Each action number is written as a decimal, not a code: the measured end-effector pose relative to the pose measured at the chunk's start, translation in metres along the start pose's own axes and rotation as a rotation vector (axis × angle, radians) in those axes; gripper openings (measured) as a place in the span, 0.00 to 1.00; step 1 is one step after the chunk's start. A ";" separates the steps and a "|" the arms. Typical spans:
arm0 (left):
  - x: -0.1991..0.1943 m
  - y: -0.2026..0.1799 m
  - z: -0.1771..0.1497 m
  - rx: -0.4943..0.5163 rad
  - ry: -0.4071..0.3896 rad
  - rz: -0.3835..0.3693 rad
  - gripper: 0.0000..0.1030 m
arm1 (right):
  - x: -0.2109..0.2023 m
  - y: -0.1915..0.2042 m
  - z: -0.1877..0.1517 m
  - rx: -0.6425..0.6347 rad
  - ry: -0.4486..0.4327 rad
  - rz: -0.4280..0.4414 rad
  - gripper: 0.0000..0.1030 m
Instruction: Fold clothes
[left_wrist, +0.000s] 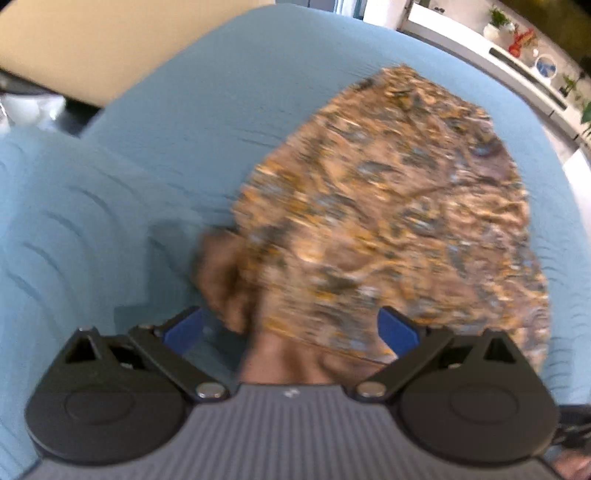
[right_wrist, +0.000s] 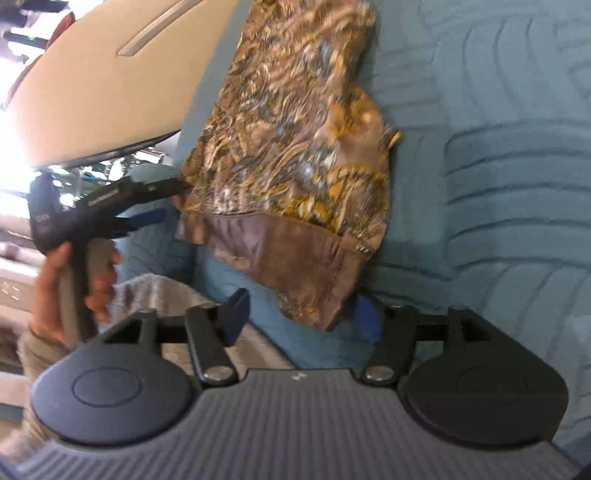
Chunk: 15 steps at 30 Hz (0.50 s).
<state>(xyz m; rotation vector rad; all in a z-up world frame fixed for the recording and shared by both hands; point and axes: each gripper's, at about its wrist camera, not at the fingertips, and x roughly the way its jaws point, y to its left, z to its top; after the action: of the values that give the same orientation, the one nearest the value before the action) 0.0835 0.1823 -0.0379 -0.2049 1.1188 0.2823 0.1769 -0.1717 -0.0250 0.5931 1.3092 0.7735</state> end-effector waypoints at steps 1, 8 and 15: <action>0.004 0.007 0.006 0.001 0.014 0.013 0.98 | -0.003 -0.005 0.001 0.015 -0.005 0.010 0.64; 0.022 0.004 0.024 0.081 0.093 -0.011 0.92 | -0.012 -0.031 0.002 0.100 -0.041 0.071 0.64; 0.053 -0.004 0.014 0.178 0.237 0.017 0.60 | -0.007 -0.028 -0.002 0.095 -0.029 0.096 0.64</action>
<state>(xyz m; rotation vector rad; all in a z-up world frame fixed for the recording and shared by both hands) 0.1180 0.1893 -0.0795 -0.0713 1.3737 0.1745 0.1792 -0.1945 -0.0424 0.7448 1.3033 0.7813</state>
